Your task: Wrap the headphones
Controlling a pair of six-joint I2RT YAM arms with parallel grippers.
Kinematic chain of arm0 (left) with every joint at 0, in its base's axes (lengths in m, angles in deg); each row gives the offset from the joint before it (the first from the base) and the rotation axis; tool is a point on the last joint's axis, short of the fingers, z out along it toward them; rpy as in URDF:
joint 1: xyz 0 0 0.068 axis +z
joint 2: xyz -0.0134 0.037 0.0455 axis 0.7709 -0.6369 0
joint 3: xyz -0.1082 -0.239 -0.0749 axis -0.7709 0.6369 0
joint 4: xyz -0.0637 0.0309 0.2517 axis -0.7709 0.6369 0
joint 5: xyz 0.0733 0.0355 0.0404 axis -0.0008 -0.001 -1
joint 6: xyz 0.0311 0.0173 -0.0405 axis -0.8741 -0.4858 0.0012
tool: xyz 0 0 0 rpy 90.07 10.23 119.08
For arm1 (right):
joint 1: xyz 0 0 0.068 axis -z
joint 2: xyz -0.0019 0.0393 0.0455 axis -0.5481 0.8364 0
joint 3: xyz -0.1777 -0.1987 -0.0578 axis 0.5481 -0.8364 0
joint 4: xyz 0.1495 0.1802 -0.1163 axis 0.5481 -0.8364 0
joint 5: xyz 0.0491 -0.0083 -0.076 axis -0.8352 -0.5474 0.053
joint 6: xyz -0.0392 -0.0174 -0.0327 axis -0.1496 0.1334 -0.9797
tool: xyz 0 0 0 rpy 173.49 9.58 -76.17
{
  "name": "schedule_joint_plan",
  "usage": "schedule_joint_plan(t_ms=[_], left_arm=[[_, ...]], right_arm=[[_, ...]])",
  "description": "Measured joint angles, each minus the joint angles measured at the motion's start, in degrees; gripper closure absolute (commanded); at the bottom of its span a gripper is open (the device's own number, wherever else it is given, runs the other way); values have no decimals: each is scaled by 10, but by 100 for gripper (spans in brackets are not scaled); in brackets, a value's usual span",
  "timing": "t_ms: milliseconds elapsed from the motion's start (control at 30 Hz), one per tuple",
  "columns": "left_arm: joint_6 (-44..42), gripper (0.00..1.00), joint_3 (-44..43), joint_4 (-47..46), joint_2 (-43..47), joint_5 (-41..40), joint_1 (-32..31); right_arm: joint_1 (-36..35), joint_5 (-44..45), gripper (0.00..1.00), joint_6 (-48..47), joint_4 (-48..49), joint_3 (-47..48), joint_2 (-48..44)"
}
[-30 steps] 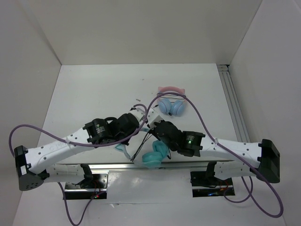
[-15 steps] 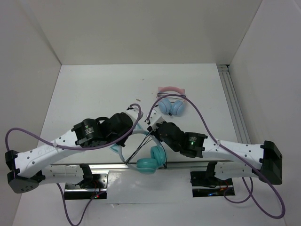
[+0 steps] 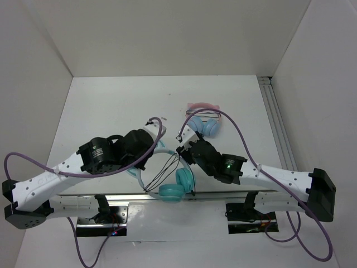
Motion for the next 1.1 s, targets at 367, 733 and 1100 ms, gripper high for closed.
schedule_joint_plan(t_ms=[367, 733, 1100], left_arm=[[-16, 100, -22, 2, -10, 17, 78], [-29, 100, 22, -74, -31, 80, 216], [26, 100, 63, -164, -88, 67, 290]], right_arm=[[63, 47, 2, 39, 16, -8, -3], [139, 135, 0, 135, -2, 6, -62], [139, 96, 0, 166, -51, 38, -139]])
